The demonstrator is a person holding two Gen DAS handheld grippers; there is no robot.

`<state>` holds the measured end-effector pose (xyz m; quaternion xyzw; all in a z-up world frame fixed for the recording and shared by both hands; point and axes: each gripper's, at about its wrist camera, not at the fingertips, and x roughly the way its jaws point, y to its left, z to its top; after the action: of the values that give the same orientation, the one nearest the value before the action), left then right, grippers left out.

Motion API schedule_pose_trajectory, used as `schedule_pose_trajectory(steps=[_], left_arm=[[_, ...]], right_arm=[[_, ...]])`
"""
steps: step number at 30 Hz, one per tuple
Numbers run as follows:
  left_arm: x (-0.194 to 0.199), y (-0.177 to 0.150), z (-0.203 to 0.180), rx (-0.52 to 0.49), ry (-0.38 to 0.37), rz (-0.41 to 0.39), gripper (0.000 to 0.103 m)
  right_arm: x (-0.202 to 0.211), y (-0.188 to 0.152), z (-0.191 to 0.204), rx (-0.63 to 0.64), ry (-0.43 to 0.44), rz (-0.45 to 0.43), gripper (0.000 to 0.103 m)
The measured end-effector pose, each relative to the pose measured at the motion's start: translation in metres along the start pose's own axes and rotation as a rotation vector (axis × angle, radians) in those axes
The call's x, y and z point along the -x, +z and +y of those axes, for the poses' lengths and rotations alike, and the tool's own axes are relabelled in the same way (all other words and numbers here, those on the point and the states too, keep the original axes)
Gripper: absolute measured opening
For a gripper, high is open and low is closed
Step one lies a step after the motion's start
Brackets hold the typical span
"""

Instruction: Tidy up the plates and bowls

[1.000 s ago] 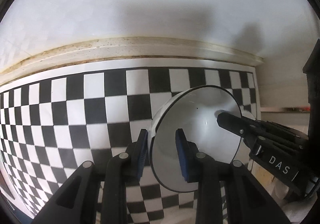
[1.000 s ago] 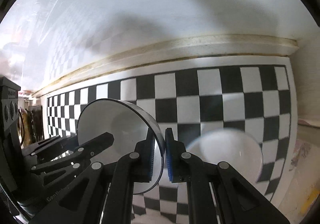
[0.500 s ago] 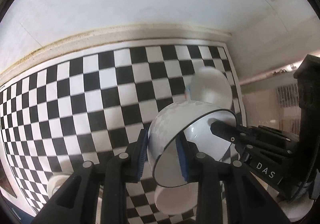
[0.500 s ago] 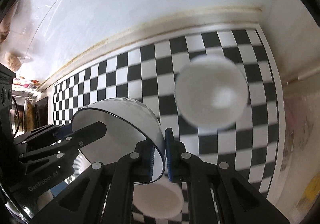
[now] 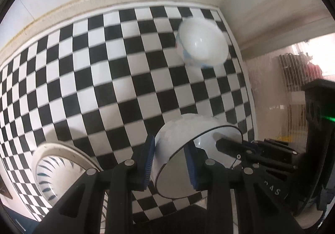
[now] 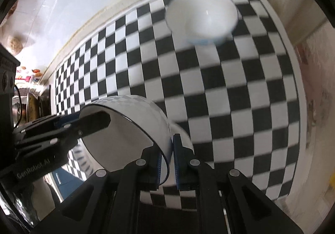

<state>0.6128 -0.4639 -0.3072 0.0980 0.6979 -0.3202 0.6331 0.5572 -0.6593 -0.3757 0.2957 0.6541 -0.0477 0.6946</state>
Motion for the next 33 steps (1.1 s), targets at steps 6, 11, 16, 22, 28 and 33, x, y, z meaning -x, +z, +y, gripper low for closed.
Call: schedule_pose_trajectory(steps=[6,11,16,22,28,33], left_arm=[[-0.013,-0.02,-0.002,-0.014,0.003,0.062,0.026],[-0.031,-0.023,-0.006,-0.02,0.024,0.109,0.026],[-0.045,-0.022,-0.008,-0.024,0.052,0.137,0.026],[-0.06,-0.018,-0.005,-0.01,0.076,0.17,0.026],[-0.062,-0.02,0.002,0.009,0.09,0.176,0.025],[-0.057,-0.019,0.004,0.022,0.083,0.17,0.025]], right_arm=[[-0.022,-0.026,-0.015,-0.037,0.004,0.066,0.012],[-0.038,-0.038,-0.026,-0.07,0.011,0.116,0.012],[-0.048,-0.041,-0.03,-0.104,0.011,0.151,0.012],[-0.051,-0.035,-0.033,-0.134,0.004,0.171,0.014],[-0.052,-0.034,-0.027,-0.112,-0.044,0.169,0.015],[-0.048,-0.034,-0.025,-0.086,-0.067,0.162,0.015]])
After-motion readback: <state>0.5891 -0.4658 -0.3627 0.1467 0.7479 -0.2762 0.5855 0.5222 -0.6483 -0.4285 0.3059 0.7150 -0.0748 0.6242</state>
